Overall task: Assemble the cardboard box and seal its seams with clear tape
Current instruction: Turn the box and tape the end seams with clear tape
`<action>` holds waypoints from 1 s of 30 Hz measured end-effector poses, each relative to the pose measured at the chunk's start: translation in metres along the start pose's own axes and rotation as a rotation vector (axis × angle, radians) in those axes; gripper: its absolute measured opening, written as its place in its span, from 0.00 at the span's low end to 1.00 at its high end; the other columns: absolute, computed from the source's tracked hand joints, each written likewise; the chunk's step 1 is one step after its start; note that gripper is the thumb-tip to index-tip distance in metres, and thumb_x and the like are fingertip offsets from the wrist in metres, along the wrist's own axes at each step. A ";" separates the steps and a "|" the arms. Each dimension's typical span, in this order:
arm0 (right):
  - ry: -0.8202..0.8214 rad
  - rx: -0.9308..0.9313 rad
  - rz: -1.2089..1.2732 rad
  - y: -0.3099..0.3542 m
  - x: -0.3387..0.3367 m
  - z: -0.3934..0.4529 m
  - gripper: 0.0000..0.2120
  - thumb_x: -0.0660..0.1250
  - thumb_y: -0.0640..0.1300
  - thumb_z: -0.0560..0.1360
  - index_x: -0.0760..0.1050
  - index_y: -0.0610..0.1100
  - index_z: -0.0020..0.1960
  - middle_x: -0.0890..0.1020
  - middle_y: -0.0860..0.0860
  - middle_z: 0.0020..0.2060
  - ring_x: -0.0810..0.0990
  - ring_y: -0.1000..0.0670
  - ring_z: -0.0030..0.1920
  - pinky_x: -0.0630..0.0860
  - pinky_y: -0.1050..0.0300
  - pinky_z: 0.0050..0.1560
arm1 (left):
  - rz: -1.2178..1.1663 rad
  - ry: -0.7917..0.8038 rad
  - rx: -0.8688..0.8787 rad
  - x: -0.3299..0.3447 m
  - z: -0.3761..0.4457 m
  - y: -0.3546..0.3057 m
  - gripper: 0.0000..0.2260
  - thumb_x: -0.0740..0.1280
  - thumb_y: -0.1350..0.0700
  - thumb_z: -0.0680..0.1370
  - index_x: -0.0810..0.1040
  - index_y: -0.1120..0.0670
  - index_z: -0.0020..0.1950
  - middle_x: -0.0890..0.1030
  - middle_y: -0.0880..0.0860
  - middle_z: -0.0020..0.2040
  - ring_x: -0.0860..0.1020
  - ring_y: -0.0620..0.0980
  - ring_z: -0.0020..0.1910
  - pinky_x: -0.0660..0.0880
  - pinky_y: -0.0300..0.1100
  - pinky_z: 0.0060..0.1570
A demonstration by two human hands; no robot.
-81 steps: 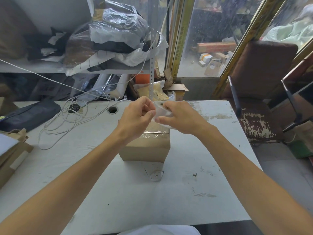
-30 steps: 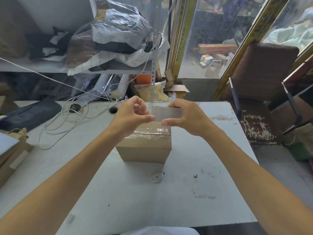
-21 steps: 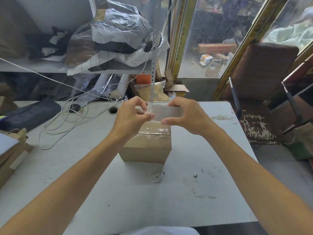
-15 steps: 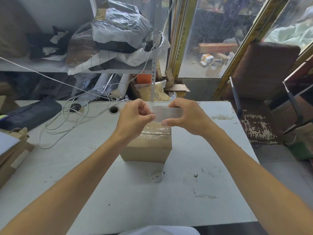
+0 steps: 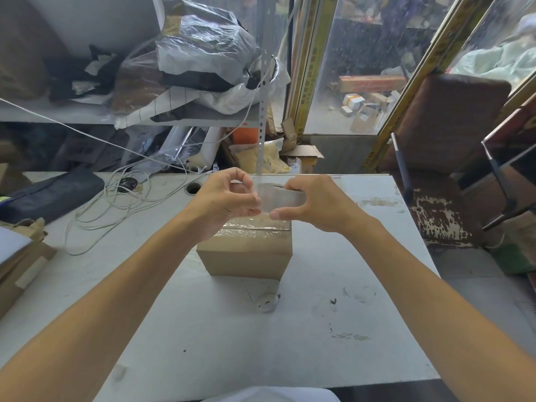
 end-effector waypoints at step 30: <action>0.206 0.048 0.122 0.005 -0.020 -0.009 0.27 0.79 0.57 0.63 0.72 0.49 0.55 0.77 0.56 0.48 0.80 0.52 0.46 0.80 0.66 0.37 | 0.212 -0.088 -0.017 -0.017 0.001 -0.002 0.04 0.71 0.62 0.77 0.84 0.54 0.43 0.85 0.50 0.37 0.81 0.43 0.40 0.75 0.39 0.44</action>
Point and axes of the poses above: each hand's wrist, its own z-axis towards the middle knuckle, its own x-axis out of the palm, y = z × x, the point moved 1 cm from there along z, towards the middle knuckle
